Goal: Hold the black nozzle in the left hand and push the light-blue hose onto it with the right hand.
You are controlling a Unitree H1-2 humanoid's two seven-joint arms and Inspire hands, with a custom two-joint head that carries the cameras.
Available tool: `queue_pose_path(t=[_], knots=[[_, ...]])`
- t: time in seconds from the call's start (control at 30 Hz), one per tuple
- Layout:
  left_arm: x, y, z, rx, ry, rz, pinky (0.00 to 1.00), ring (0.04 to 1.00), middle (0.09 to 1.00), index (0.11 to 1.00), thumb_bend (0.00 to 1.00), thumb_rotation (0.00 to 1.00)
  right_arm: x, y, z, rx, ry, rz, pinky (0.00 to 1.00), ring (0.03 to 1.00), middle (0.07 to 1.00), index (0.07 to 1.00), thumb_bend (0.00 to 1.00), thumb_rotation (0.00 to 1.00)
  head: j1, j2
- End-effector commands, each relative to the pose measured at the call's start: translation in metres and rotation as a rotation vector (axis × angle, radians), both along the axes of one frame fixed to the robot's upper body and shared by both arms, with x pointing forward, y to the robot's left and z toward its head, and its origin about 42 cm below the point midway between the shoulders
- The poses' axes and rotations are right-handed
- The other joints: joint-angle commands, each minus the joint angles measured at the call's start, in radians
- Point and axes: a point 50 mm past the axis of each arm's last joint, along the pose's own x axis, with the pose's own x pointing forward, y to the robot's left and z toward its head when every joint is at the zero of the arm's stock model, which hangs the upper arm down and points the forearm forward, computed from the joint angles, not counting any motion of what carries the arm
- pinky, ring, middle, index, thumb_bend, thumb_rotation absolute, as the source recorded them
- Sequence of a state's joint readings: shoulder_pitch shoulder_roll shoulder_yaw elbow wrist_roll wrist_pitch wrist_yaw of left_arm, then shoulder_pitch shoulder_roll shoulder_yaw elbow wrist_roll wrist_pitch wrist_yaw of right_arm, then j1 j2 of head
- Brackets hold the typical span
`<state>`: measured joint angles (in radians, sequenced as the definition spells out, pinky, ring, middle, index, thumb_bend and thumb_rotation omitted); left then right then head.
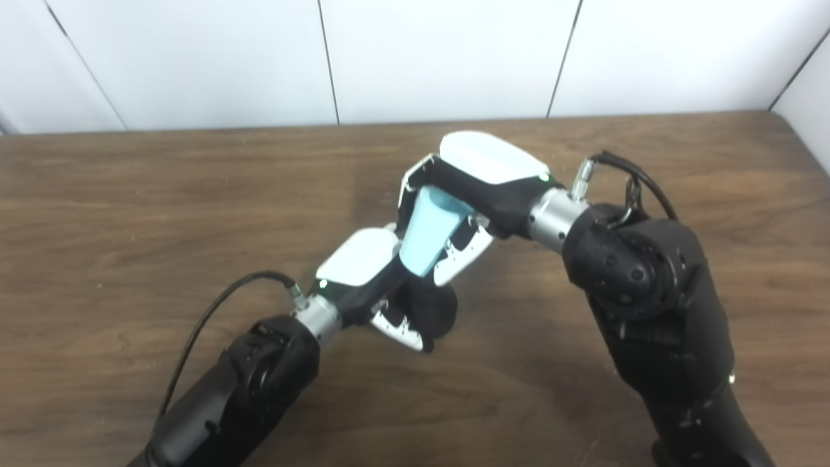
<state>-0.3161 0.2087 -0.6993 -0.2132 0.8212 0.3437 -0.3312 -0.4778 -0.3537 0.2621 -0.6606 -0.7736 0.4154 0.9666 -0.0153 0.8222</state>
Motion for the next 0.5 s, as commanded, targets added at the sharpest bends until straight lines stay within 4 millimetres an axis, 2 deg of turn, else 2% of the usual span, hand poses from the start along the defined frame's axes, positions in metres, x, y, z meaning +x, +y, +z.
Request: queue_pose_path(t=[0.0, 0.47], knots=[[-0.0214, 0.0138, -0.0586, 0.19, 0.284, -0.022, 1.0, 0.702, 0.507, 0.461, 0.52, 0.0, -0.0076, 0.009, -0.0029, -0.091, -0.025, 0.098, 0.3, 0.427, 0.516, 0.506, 0.5, 0.0, -0.001, 0.001], [-0.0231, 0.0136, -0.0574, 0.198, 0.28, -0.028, 1.0, 0.712, 0.512, 0.453, 0.52, 0.0, -0.0082, 0.013, -0.0033, -0.152, -0.017, 0.134, 0.32, 0.432, 0.51, 0.47, 0.5, 0.0, -0.002, 0.007]])
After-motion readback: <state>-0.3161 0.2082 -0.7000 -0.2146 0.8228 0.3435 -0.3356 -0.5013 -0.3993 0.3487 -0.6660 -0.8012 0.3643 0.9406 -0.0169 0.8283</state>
